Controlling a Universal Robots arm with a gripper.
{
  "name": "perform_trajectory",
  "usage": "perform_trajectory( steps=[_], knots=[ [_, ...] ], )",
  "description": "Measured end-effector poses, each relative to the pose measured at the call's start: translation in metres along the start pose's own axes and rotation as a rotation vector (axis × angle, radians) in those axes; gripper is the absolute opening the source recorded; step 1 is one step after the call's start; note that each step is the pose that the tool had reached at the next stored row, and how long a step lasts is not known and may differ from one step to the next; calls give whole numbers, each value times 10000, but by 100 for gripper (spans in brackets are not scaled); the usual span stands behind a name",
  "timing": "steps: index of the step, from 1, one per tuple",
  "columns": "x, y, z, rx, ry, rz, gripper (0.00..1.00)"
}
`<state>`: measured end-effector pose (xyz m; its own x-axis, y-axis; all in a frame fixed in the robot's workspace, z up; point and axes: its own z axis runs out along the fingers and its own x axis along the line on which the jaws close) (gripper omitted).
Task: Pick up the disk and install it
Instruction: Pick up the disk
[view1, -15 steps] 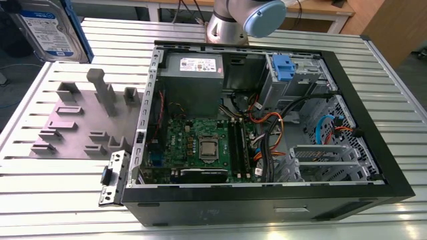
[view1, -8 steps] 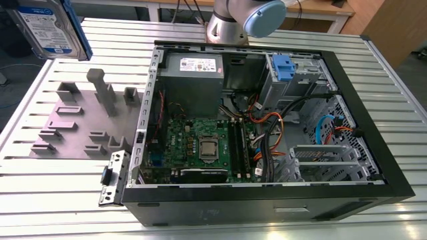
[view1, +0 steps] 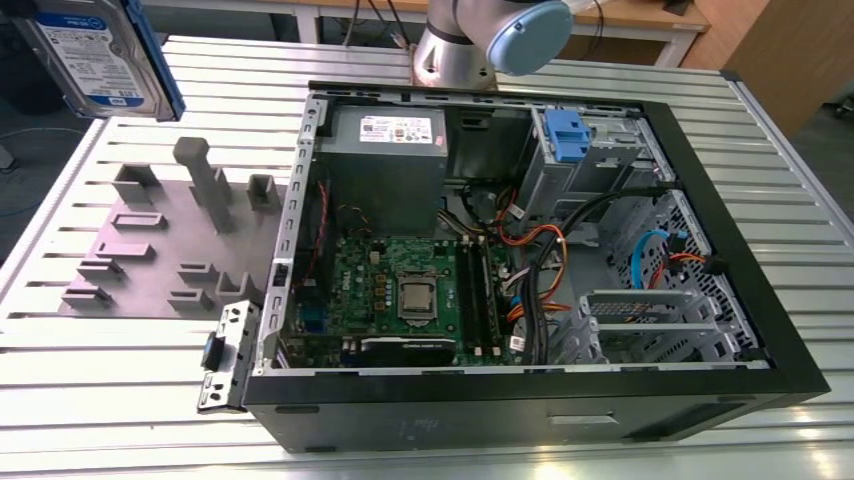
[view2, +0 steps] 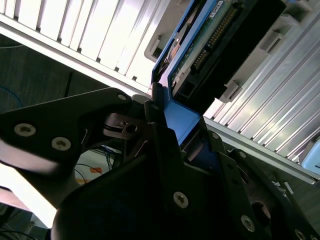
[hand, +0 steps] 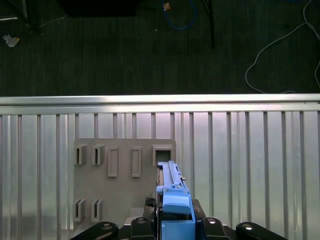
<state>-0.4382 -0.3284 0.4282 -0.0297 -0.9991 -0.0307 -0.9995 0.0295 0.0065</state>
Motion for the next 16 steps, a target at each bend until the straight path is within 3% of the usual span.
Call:
perform_trajectory(
  steps=[5, 16],
  knots=[
    [-1, 0, -14, 0, 0, 0, 36],
    [-4, 1, -145, 0, -1, 0, 36]
  ],
)
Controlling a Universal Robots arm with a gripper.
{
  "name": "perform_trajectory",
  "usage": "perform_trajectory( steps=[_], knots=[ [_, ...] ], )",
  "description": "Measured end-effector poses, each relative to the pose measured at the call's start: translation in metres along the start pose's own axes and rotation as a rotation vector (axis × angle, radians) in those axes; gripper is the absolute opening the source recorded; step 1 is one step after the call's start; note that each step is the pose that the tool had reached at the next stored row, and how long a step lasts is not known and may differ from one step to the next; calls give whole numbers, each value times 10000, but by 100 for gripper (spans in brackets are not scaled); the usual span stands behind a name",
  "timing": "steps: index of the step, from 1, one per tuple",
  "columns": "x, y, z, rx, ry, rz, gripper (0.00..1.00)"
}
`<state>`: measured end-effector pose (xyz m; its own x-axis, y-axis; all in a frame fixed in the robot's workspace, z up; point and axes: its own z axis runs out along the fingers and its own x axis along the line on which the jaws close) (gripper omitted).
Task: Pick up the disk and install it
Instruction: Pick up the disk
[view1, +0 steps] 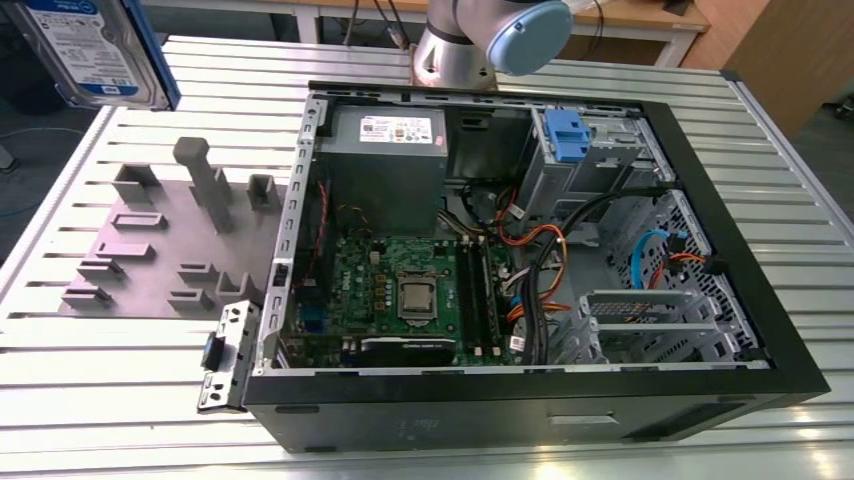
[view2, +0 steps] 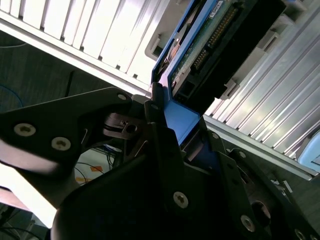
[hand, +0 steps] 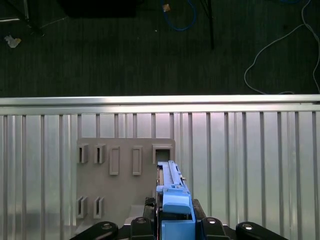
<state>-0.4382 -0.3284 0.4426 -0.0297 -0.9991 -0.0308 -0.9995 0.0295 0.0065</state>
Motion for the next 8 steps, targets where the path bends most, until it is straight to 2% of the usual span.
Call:
perform_trajectory(
  steps=[8],
  knots=[
    [-1, 0, -18, -1, 1, 0, 36]
  ],
)
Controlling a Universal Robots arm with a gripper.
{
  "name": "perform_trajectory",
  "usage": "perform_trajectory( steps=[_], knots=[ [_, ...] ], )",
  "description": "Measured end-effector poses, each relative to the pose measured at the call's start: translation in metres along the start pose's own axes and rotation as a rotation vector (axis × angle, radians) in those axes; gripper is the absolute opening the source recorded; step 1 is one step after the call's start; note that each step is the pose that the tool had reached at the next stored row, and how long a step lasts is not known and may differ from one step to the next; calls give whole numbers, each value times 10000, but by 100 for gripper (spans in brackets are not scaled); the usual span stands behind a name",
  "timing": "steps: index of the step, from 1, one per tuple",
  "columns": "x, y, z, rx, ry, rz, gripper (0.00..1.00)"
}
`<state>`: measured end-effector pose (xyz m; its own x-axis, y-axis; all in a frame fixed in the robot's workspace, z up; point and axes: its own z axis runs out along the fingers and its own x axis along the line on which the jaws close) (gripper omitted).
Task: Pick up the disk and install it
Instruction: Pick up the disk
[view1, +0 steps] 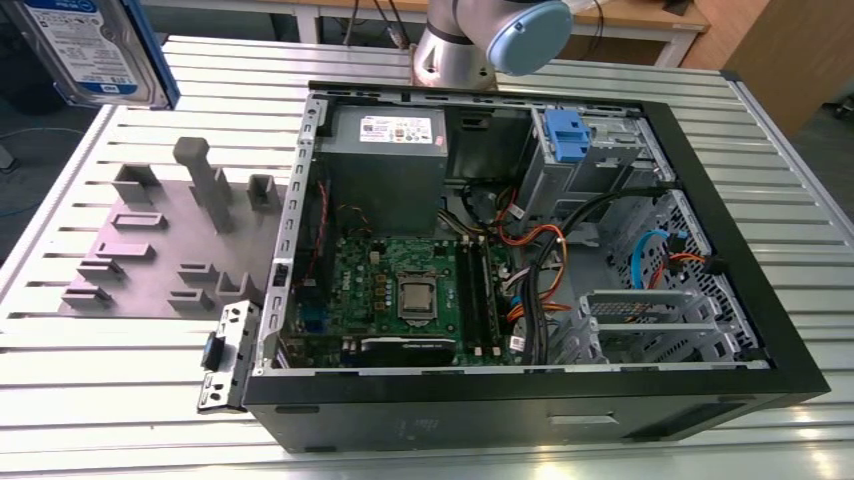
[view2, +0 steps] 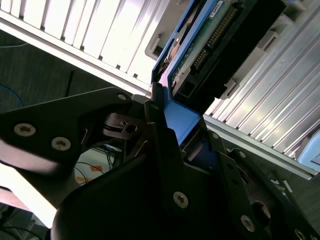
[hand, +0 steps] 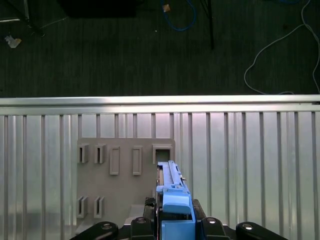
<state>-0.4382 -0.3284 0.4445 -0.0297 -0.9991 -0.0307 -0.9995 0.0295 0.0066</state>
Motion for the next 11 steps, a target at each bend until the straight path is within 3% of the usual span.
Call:
perform_trajectory(
  steps=[11],
  knots=[
    [-1, 0, -36, 0, 0, 0, 36]
  ],
)
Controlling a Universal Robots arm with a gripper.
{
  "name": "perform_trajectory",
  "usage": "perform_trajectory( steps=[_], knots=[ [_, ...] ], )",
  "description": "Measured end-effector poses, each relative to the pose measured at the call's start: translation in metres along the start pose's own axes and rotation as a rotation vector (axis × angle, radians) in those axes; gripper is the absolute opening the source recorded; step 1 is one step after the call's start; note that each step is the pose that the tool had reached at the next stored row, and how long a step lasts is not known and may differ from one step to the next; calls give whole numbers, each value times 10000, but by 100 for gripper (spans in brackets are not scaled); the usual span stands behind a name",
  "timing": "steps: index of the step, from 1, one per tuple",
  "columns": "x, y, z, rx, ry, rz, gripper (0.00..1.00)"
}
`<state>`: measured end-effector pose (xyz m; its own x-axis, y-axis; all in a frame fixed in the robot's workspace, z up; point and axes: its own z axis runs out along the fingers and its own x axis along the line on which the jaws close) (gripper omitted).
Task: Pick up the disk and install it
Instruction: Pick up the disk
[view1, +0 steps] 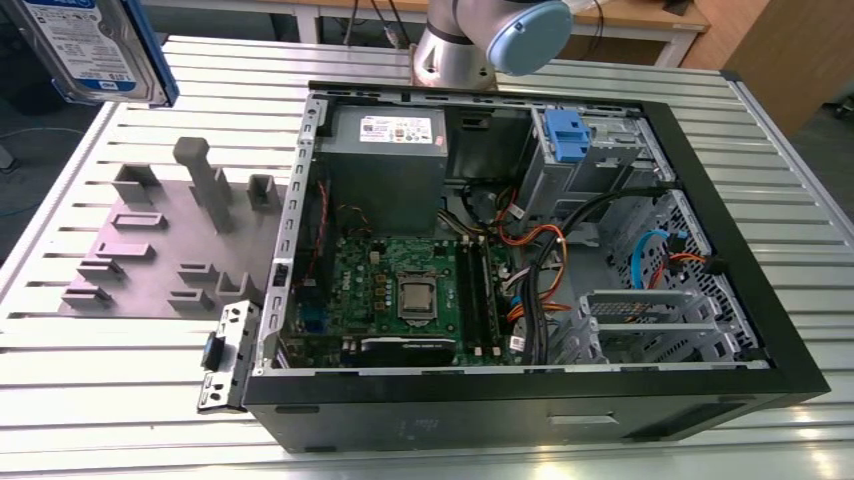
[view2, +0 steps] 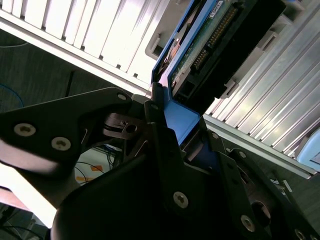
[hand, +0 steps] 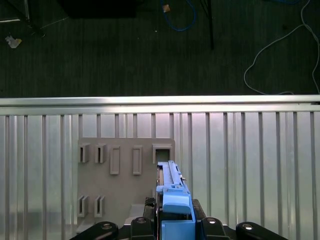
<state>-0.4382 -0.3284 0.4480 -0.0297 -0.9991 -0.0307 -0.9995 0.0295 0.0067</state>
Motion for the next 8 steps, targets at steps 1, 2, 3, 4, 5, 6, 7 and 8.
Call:
perform_trajectory(
  steps=[1, 2, 3, 4, 5, 6, 7, 8],
  knots=[
    [0, 0, -4, -1, 0, 0, 36],
    [0, 0, -7, 0, 0, 0, 36],
    [0, 0, -11, 1, -1, 0, 36],
    [0, 0, -14, 1, -1, 0, 36],
    [-1, 0, -18, 1, 0, 0, 36],
    [-1, 0, -23, 1, 0, 0, 36],
    [-1, 0, -26, 1, 0, 0, 36],
    [-1, 0, -27, 2, -1, 0, 36]
  ],
)
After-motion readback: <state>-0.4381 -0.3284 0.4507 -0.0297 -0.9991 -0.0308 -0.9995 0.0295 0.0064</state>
